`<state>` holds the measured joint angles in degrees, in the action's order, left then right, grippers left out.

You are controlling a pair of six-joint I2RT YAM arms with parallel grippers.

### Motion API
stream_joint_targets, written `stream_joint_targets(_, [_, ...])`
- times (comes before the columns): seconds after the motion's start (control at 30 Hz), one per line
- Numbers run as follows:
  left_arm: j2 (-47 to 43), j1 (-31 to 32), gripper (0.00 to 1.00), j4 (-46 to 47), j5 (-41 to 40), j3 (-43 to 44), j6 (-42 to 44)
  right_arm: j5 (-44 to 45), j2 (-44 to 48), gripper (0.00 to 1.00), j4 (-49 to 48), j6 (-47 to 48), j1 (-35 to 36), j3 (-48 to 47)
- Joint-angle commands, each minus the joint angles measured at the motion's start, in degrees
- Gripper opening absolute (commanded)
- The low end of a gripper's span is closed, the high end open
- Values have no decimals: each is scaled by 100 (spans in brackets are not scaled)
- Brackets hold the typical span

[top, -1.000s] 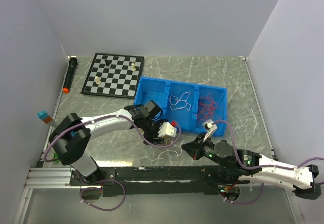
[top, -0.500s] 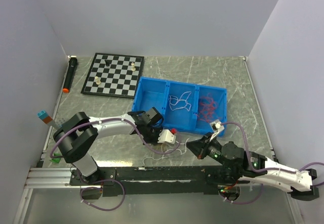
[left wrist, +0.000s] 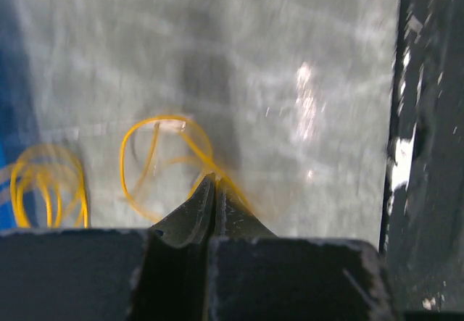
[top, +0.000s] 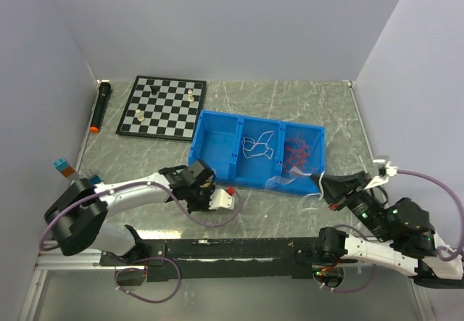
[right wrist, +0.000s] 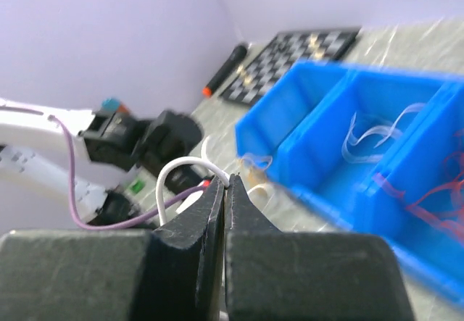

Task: Untangle the cables

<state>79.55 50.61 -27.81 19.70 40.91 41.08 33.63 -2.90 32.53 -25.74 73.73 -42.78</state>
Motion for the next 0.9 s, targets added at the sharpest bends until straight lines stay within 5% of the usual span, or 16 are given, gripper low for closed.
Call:
stream_joint_targets(0.0, [-614, -305, 1, -268, -116, -135, 58, 372, -491, 0, -317, 1069, 36, -598])
stream_joint_targets(0.13, [-1098, -438, 1, -444, -116, -136, 23, 259, -1141, 0, -914, 1773, 45, -1099])
stream_joint_targets(0.57, [-1872, -456, 1, -1516, 561, 2052, -636, 891, -3804, 0, -3075, 3890, -52, -2076])
stream_joint_targets(0.87, [-2251, -464, 1, -1455, -9, 2448, -610, -224, -4798, 0, -3921, 3558, -1835, -1813])
